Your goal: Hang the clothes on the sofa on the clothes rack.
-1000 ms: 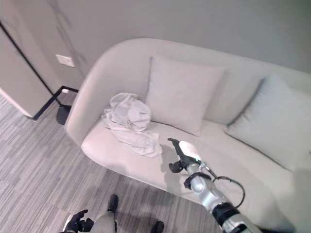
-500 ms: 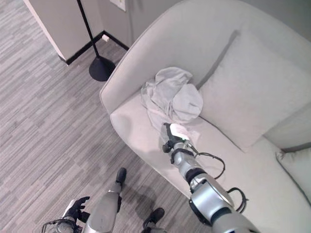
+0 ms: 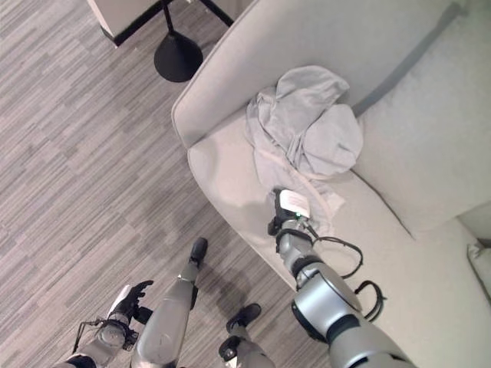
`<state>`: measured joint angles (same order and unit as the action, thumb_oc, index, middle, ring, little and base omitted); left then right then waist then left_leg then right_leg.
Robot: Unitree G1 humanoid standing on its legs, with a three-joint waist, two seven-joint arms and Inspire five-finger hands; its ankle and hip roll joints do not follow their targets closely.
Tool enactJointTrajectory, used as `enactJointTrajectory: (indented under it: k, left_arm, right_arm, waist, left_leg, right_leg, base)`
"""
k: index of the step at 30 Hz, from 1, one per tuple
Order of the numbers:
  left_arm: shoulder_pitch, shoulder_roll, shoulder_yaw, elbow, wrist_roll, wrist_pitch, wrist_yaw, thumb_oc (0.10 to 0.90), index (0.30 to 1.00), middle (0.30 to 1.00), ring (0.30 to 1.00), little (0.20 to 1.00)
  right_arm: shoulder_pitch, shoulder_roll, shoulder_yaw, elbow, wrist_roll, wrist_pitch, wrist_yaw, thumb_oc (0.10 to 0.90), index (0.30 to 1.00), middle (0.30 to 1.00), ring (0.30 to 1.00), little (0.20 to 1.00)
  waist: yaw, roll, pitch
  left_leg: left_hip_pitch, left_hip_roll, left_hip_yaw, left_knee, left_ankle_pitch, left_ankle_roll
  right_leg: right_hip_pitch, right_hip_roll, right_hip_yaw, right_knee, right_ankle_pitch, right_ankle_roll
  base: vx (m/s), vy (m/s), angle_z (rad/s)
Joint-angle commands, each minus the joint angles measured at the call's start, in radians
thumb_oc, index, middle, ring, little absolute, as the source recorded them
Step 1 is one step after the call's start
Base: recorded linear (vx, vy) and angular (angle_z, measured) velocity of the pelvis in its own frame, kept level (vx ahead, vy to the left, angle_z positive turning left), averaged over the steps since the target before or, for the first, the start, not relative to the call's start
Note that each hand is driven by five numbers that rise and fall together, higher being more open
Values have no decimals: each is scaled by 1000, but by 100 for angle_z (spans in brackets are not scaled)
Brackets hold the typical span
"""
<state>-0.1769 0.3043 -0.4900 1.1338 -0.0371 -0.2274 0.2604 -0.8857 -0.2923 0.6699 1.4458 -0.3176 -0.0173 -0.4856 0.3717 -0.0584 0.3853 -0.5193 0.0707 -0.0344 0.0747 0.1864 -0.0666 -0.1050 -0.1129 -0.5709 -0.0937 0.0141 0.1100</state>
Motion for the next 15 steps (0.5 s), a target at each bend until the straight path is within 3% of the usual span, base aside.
enactJointTrajectory:
  k: [1,5,7,8,9,12,15]
  left_arm:
    - [9,6,-57,-16,9,-24,37,800,900,900,900,900]
    - [9,4,-58,-35,17,-24,68,800,900,900,900,900]
    - [12,5,-56,-40,17,-28,82,800,900,900,900,900]
    - [5,6,-57,-45,15,-27,85,800,900,900,900,900]
    - [-4,9,-64,-48,16,-27,85,800,900,900,900,900]
    - [-5,10,-75,-37,60,-16,78,800,900,900,900,900]
    - [-2,13,-63,-37,75,-15,98,800,900,900,900,900]
  right_arm:
    - [-34,-38,19,13,-21,22,19,800,900,900,900,900]
    - [-39,-53,-6,-2,-18,28,-45,800,900,900,900,900]
    - [-56,-73,26,-18,-83,47,-60,800,900,900,900,900]
    - [-76,-84,42,-11,-92,56,-36,471,406,406,406,406]
    - [-88,-83,70,31,-114,76,11,400,300,300,300,300]
    - [-48,-1,54,67,-103,85,43,400,300,300,300,300]
    - [-6,22,34,61,-96,86,30,400,300,300,300,300]
  waist:
    - [39,34,14]
    - [36,40,14]
    - [20,42,14]
    - [14,46,19]
    - [12,49,25]
    - [-3,40,9]
    - [-14,38,-6]
  left_leg:
    - [-55,-51,-44,114,-149,-13]
    - [-55,-61,-42,109,-149,-8]
    - [-48,-65,-40,105,-152,-6]
    - [-49,-68,-37,101,-150,-5]
    - [-53,-69,-36,95,-147,-5]
    - [-45,-67,-31,119,-173,0]
    - [-30,-65,-31,119,-176,-1]
  right_leg:
    - [-52,-63,53,87,-63,15]
    - [-55,-69,54,89,-57,20]
    - [-67,-74,66,94,-51,22]
    - [-76,-76,72,96,-44,25]
    - [-83,-79,75,93,-36,27]
    - [-72,-82,83,91,-37,26]
    - [-65,-81,87,91,-36,24]
  base:
    - [13,9,7]
    - [15,34,8]
    - [3,73,4]
    - [-18,48,-5]
    - [-10,30,-9]
    - [44,-14,-2]
    - [12,-20,0]
